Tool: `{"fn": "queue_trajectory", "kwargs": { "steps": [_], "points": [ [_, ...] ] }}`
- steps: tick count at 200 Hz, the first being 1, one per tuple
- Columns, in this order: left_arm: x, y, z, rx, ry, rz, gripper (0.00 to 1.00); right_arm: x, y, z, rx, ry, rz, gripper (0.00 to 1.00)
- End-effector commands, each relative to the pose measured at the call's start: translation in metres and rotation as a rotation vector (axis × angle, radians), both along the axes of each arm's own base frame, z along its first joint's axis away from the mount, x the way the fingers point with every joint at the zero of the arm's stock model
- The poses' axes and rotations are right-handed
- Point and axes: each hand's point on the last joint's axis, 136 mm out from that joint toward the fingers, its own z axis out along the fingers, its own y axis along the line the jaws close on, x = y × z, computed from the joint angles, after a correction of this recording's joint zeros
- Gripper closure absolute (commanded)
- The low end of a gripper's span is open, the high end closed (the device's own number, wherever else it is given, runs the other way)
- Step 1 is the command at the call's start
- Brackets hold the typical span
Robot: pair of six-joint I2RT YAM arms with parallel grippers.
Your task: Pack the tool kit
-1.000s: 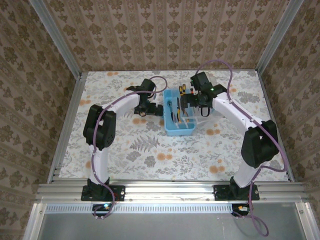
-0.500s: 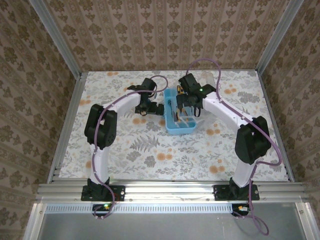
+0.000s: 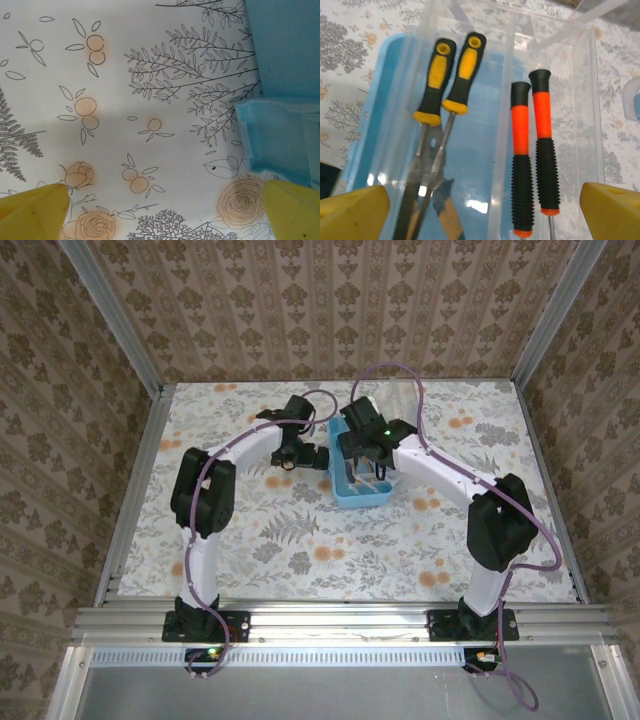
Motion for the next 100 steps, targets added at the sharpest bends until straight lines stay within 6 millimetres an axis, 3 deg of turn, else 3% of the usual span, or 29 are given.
{"fn": "queue_trajectory", "kwargs": {
  "steps": [1,39,100],
  "points": [
    [-0.006,-0.03,0.002,-0.054,0.003,-0.06,0.0,0.005,0.012,-0.005,-0.035,-0.039,0.028,0.0],
    [-0.007,-0.03,0.002,-0.049,0.004,-0.063,0.0,-0.006,0.053,-0.014,0.122,-0.013,0.226,0.0],
    [-0.006,-0.032,0.0,-0.048,0.007,-0.064,0.0,-0.056,0.127,0.008,0.394,0.072,0.649,0.0]
  ]
}}
